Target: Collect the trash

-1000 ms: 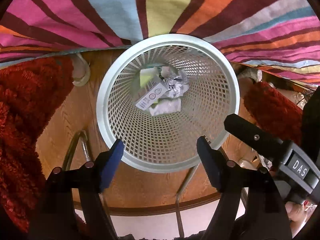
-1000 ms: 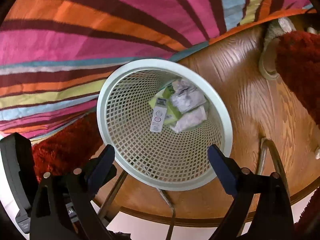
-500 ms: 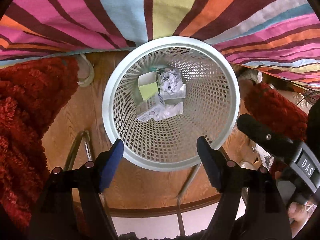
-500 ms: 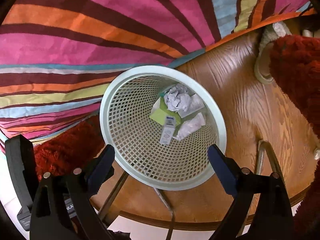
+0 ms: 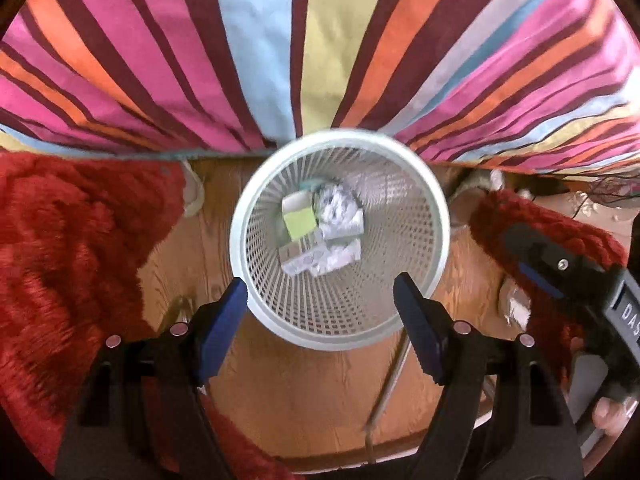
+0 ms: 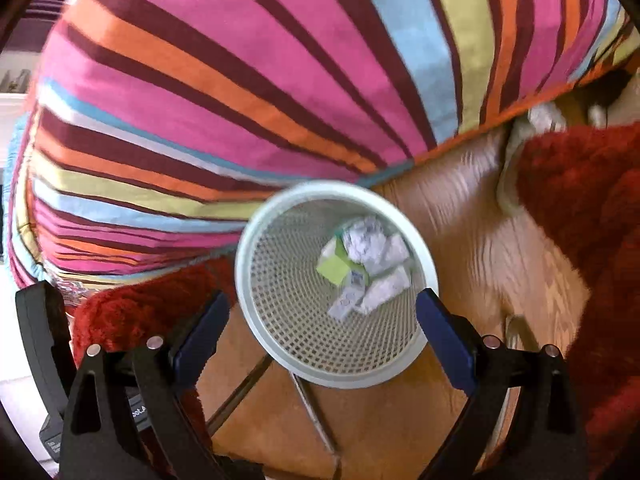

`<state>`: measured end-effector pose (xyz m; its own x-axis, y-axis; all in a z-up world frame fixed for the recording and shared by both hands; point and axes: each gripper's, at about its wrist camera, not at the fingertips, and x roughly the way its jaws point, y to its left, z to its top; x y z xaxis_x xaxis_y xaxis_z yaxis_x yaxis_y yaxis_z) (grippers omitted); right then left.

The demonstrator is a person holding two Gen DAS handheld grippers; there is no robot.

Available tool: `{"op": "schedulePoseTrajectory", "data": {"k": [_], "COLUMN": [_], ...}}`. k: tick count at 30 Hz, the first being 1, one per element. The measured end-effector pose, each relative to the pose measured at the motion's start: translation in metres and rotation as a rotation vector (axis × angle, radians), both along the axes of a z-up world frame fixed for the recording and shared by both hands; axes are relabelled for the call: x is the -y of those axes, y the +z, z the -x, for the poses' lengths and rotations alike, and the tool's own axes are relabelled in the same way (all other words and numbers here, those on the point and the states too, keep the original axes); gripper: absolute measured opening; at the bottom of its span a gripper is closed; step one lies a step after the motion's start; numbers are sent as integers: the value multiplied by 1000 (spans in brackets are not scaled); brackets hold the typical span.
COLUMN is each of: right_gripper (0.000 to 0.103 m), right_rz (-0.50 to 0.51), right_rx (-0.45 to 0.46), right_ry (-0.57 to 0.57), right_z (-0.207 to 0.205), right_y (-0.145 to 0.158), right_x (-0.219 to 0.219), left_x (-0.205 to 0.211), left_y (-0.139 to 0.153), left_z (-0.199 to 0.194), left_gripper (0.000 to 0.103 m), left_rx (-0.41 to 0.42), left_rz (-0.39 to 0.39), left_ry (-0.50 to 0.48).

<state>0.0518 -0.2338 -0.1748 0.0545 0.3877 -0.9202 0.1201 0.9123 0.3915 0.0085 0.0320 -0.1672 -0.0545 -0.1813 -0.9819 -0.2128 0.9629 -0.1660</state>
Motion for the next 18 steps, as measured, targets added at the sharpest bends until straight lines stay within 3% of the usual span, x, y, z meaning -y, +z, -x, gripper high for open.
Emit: {"op": "schedulePoseTrajectory", "data": {"k": [6,13,18], "right_gripper": [90,90,90], "right_rz": [30,55,118], "right_rx": [227,406,584], "right_ry": [22,73,101], "right_z": [2,0,0], "right_y": [55,89,120], "right_x": [4,-3,-6], "left_x": [-3,1,-3], "left_y": [53,103,131], "left_z": [3,-5,-12], "left_gripper": [79,79,83], "left_rx": [210,398,518], "left_rz": [-34,-76,-74], "left_ry": [7,-1,52]}}
